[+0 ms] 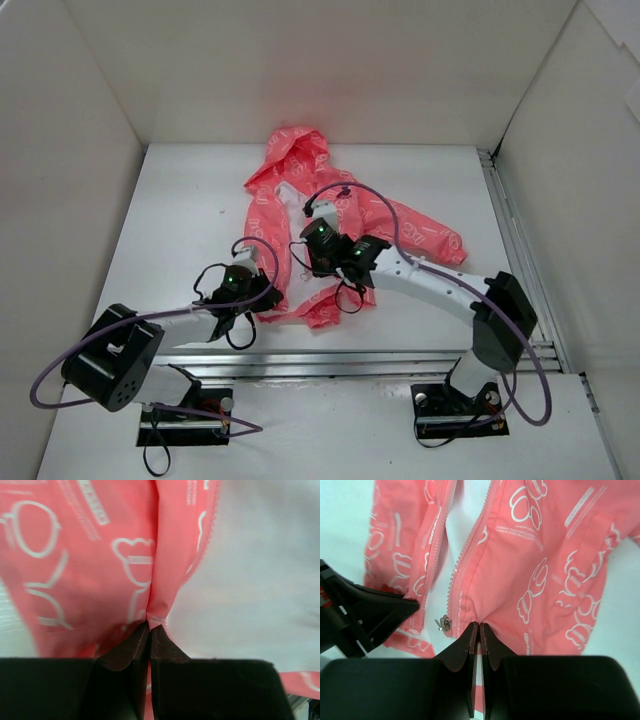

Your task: Zip up the jacket

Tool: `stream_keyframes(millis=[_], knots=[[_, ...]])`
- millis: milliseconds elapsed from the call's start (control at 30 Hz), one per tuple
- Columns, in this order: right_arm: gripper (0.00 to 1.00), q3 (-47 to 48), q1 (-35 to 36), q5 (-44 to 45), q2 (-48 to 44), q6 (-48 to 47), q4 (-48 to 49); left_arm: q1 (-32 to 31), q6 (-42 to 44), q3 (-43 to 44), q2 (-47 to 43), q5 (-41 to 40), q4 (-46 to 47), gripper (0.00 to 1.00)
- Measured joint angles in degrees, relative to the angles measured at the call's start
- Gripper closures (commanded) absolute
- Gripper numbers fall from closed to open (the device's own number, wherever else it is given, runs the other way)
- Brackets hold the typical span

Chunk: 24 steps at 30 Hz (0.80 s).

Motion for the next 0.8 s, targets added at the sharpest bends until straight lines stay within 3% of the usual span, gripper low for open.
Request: stream_keyframes(millis=[267, 800], knots=[[1.0, -1.88, -1.38, -5.53, -6.67, -8.31, -3.23, -0.02, -0.09, 0.0, 1.05, 0.46, 0.42, 1.0], [1.0, -4.81, -1.11, -2.69, -9.16, -12.83, -6.25, -0.22, -0.52, 2.34, 2.58, -1.03, -1.73, 1.0]])
